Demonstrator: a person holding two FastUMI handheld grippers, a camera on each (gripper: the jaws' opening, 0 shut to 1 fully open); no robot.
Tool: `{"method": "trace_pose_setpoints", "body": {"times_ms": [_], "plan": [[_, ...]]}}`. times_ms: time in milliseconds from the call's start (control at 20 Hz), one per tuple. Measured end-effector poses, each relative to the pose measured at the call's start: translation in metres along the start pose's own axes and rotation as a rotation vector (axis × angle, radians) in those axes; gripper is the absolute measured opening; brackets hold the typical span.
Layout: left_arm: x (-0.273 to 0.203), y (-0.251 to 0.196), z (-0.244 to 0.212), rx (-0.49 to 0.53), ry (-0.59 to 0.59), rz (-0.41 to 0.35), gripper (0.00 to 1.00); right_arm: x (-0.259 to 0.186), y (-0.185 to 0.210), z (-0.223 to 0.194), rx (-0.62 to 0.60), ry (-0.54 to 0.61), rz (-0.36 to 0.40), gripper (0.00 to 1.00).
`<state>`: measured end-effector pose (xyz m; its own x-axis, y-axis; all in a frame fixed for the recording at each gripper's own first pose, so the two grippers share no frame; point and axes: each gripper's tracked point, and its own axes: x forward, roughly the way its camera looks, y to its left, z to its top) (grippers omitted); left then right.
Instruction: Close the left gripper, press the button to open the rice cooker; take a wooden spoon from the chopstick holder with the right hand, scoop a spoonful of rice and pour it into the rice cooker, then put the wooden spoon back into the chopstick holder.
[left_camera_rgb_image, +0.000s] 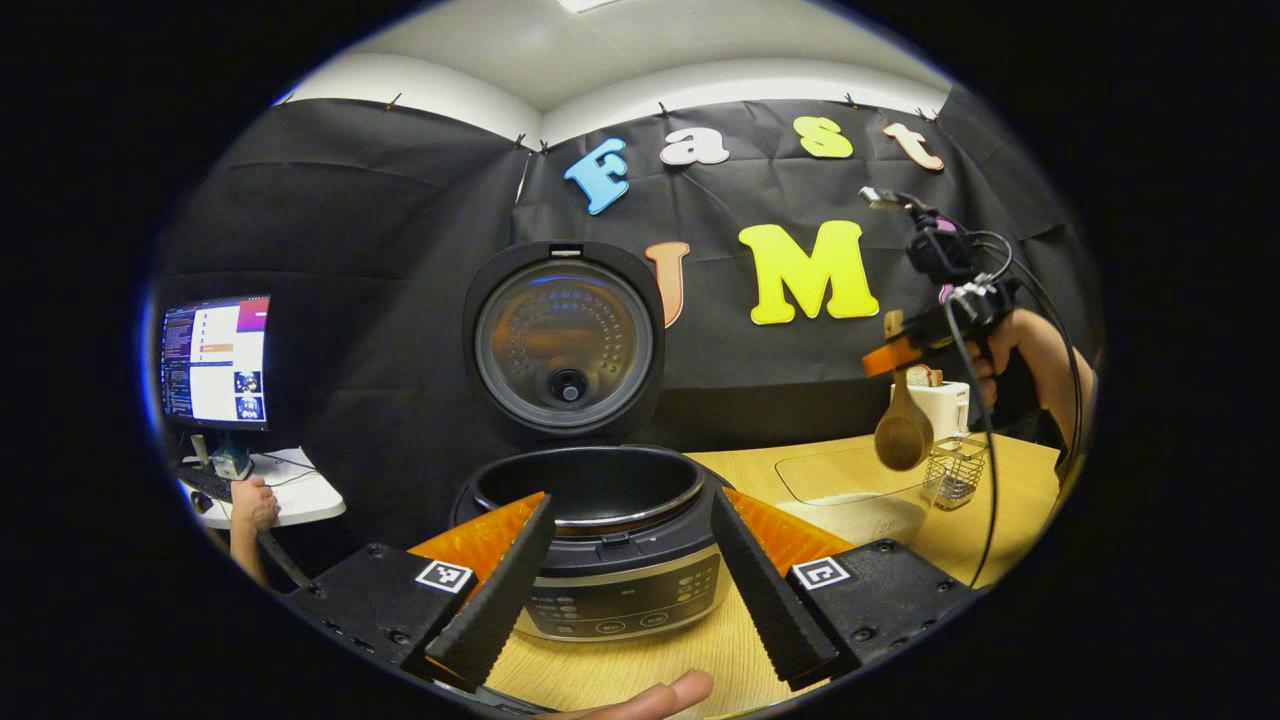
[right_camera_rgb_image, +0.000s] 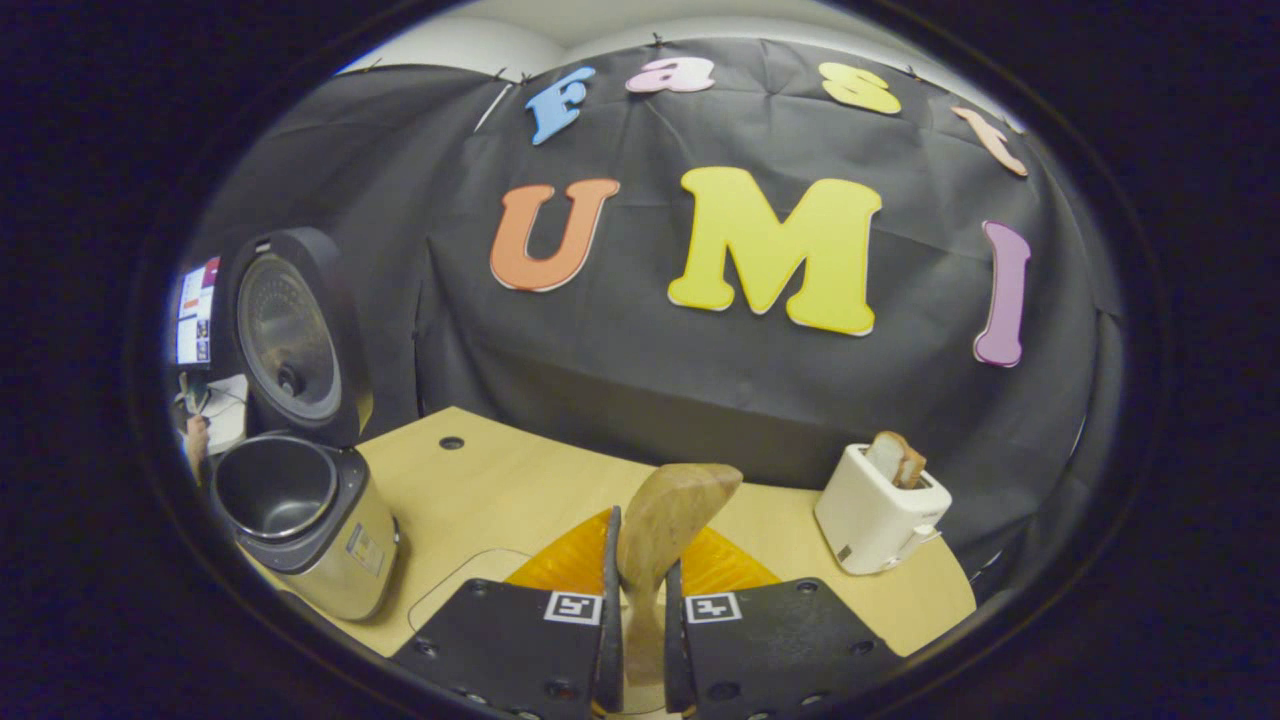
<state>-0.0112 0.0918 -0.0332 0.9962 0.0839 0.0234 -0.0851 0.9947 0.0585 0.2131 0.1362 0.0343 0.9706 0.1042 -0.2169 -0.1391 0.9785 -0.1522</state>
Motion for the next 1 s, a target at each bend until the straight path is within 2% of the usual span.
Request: {"method": "trace_pose_setpoints", "body": {"times_ms": [150,250,500,650,800,900,1000], "plan": [[-0.002,-0.009,0.004,-0.016,-0.018,-0.029,1.00,0.008,0.004,-0.031,-0.045,0.038,-0.069,0.16],[-0.003,-0.014,0.006,-0.020,-0.028,-0.052,1.00,0.006,0.004,-0.039,-0.077,0.023,-0.124,0.14],[-0.005,-0.020,0.000,-0.044,-0.020,-0.080,1.00,-0.016,0.009,-0.055,-0.105,-0.001,-0.243,0.16],[-0.009,-0.023,-0.007,-0.068,0.005,-0.094,1.00,-0.034,0.014,-0.076,0.014,0.043,-0.196,0.15],[-0.013,-0.026,-0.011,-0.094,0.018,-0.105,1.00,-0.037,0.002,-0.108,0.163,0.148,-0.137,0.15],[-0.015,-0.028,-0.015,-0.121,0.037,-0.110,1.00,-0.037,0.000,-0.111,0.287,0.172,-0.086,0.16],[-0.019,-0.032,-0.020,-0.154,0.066,-0.126,1.00,-0.038,-0.006,-0.110,0.360,0.181,-0.062,0.16]]}}
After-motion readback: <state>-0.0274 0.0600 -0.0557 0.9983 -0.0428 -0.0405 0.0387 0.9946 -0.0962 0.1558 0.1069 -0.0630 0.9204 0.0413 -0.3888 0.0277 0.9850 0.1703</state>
